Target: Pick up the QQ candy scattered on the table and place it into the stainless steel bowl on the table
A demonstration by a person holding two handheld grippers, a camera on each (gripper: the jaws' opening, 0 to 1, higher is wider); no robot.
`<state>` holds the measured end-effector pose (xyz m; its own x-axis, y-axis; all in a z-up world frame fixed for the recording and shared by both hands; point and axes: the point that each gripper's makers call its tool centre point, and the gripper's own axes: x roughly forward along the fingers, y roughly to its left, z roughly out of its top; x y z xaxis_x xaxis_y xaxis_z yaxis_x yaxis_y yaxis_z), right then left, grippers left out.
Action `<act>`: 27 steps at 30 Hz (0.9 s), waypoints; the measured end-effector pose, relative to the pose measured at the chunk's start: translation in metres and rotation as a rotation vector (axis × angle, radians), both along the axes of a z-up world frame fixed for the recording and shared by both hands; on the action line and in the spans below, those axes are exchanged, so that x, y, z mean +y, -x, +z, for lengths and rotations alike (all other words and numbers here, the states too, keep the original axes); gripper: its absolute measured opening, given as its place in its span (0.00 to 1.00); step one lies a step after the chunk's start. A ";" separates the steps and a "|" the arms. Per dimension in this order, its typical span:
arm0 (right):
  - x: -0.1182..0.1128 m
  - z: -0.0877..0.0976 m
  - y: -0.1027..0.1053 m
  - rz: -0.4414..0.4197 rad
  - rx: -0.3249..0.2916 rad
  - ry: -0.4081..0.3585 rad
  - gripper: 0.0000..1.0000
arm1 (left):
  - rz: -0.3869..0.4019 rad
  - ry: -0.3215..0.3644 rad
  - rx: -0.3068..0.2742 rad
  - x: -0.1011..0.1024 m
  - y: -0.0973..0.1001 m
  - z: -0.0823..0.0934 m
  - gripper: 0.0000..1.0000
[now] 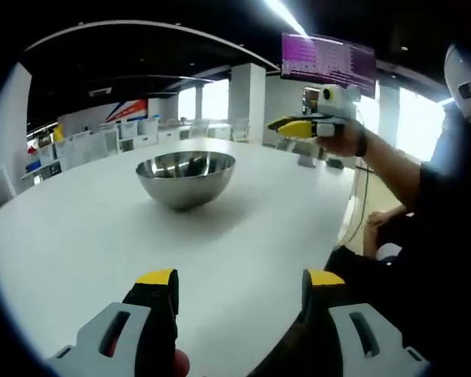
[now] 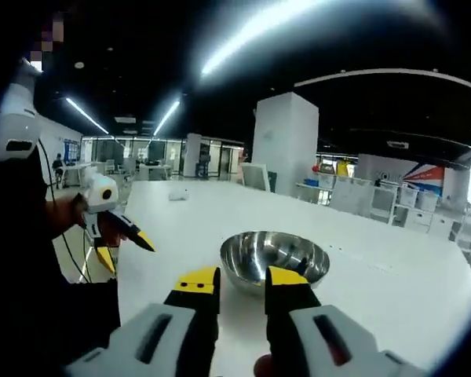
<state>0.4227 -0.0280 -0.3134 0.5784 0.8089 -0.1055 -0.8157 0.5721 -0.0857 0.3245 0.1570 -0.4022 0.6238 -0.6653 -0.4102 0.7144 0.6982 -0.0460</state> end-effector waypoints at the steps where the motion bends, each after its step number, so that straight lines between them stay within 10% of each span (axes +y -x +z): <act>1: -0.003 -0.005 0.003 -0.004 0.000 -0.002 0.22 | -0.001 -0.002 0.000 0.000 -0.001 0.000 0.64; 12: -0.010 -0.052 0.039 -0.022 0.093 -0.103 0.22 | 0.005 0.006 -0.034 -0.003 -0.006 0.003 0.64; 27: -0.001 -0.046 0.010 0.001 0.054 -0.086 0.31 | -0.012 0.028 -0.166 0.005 -0.049 0.017 0.69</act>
